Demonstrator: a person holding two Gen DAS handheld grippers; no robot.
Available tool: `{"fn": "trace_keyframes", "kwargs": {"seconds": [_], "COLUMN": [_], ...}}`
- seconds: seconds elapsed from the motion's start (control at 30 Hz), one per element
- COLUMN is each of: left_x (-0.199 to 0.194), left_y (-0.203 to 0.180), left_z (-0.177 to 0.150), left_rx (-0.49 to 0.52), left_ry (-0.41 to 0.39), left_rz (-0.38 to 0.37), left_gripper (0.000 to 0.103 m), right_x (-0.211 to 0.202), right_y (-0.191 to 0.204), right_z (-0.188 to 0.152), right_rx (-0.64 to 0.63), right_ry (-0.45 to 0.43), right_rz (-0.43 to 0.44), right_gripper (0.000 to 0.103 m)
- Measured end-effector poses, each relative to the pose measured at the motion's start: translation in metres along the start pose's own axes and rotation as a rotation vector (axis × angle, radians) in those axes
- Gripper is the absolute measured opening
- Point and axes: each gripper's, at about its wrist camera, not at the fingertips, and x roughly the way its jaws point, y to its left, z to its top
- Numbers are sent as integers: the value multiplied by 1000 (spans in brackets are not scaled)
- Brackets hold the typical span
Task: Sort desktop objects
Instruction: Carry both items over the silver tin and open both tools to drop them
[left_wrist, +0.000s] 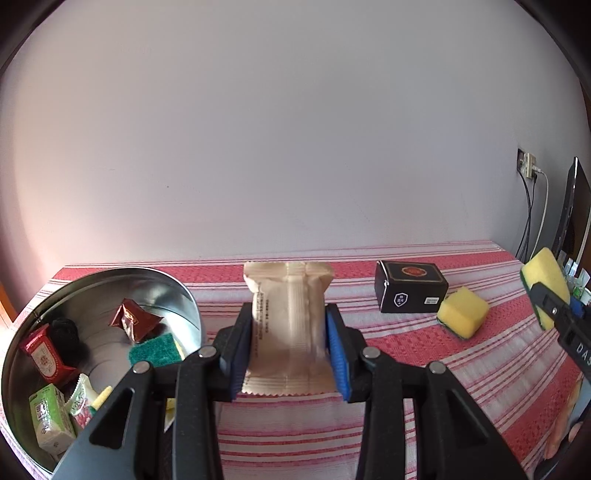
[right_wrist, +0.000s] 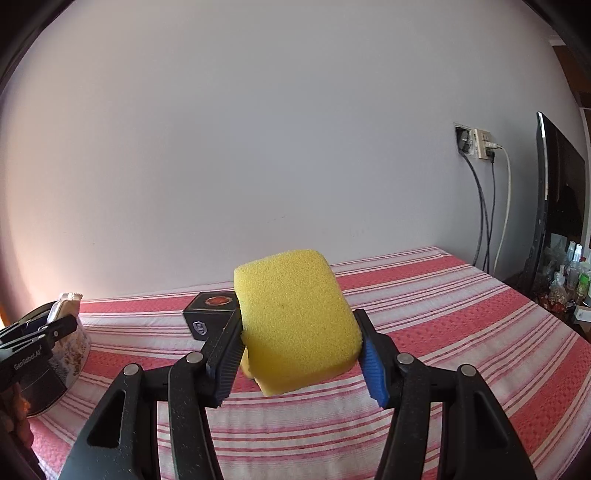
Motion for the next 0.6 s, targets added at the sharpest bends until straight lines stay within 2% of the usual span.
{"fn": "trace_keyframes", "kwargs": {"seconds": [0.1, 0.27, 0.6], "left_x": [-5, -12, -14], "left_y": [14, 43, 117], "left_z": [5, 13, 15], "left_rx": [-28, -60, -186], "left_ry": [-17, -50, -38], "left_rz": [16, 102, 280], "left_gripper": [37, 37, 37], "right_x": [-3, -7, -27], "right_y": [25, 72, 182], "right_z": [-1, 1, 7], "right_rx": [-15, -24, -150], "right_ry": [21, 48, -5], "right_rz": [59, 174, 371], "right_gripper": [59, 59, 59]}}
